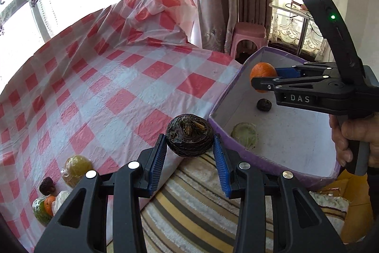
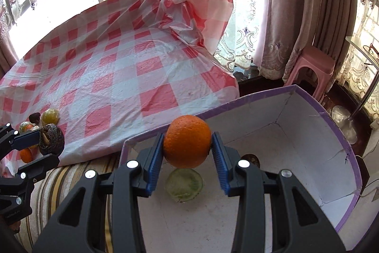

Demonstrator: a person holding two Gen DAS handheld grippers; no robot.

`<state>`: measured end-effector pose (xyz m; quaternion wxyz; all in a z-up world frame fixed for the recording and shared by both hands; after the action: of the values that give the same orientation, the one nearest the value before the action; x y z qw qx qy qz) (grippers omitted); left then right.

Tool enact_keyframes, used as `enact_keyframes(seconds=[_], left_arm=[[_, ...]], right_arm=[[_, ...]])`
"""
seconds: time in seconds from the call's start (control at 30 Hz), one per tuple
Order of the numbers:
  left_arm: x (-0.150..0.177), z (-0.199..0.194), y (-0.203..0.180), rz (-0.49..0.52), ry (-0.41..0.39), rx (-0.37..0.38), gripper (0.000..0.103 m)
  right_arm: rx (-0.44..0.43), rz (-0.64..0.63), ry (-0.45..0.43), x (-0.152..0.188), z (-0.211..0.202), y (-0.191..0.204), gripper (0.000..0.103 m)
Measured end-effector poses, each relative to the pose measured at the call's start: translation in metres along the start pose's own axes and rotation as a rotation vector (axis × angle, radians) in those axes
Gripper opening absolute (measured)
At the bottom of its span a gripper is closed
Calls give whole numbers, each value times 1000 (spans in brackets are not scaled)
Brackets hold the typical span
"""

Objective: Organize fruits
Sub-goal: 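Carry the orange and dark fruit in both grippers over the white box, then open both grippers to drop the orange and dark fruit into the box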

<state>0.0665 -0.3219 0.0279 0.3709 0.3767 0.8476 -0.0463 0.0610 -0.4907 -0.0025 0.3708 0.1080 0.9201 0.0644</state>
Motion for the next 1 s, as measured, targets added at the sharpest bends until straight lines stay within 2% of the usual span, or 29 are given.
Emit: enact_keyframes(seconds=[0.23, 0.53, 0.83, 1.0], left_arm=[[-13, 26, -48, 50, 40, 102, 38], [-3, 68, -109, 163, 152, 185, 39], [12, 90, -142, 332, 209, 149, 39], [18, 97, -149, 359, 229, 147, 39]], right_arm=[[76, 26, 56, 11, 17, -34, 41], [190, 6, 171, 20, 41, -65, 41], [208, -86, 347, 32, 74, -72, 41], [233, -132, 434, 44, 89, -73, 41]])
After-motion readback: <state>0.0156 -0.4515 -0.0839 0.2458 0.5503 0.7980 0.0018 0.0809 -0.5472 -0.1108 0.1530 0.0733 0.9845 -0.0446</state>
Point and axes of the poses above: each gripper's, at about its wrist camera, not at the fingertips, and z roughly the way its jaws point, y to its left, x to its underside, the point moved 5 cm from there along z, roughly the way its jaws point, and after that the axes turned 7 degrees about -x, right-handed, at the moved point
